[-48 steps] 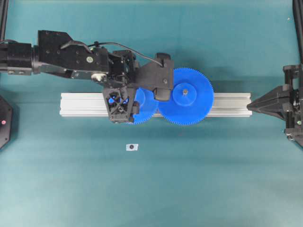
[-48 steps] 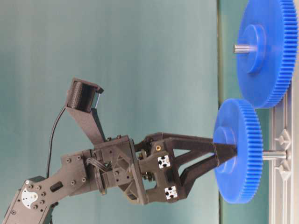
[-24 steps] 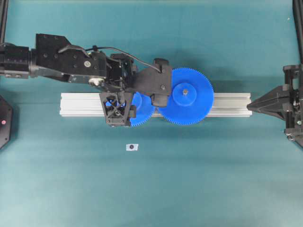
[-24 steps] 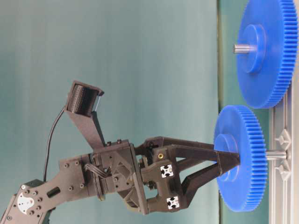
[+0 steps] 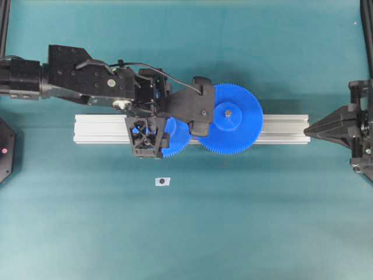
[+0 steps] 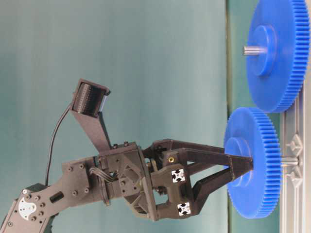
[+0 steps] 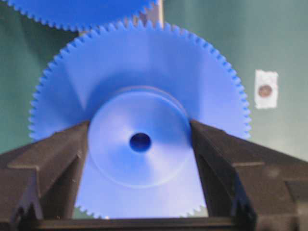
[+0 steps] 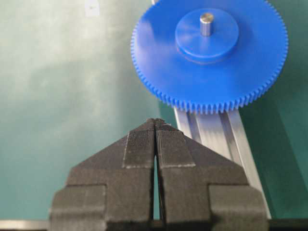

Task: Insert the small gear onto the shaft.
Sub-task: 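Push the small gear onto the shaft, meshing with the large gear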

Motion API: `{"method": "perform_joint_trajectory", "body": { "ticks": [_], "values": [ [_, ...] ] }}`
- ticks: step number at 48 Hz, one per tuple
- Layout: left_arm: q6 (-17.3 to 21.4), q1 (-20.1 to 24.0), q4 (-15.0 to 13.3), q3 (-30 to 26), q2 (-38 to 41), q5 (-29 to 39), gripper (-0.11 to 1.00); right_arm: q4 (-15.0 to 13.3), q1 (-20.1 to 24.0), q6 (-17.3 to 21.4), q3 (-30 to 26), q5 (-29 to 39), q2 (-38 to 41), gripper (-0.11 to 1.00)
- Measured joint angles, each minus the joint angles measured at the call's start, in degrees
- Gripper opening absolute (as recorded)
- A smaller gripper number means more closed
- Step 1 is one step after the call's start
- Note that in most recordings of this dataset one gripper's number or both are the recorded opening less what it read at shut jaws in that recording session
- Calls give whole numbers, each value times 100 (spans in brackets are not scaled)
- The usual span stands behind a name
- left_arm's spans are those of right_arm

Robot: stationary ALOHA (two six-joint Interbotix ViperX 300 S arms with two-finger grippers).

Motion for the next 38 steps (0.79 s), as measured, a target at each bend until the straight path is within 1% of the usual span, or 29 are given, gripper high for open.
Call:
{"method": "perform_joint_trajectory", "body": {
  "ticks": [10, 38],
  "values": [
    [53, 0, 0, -9, 0, 0, 69, 9, 0, 0, 0, 0, 0, -1],
    [53, 0, 0, -18, 18, 9, 69, 9, 0, 0, 0, 0, 0, -1]
  ]
}}
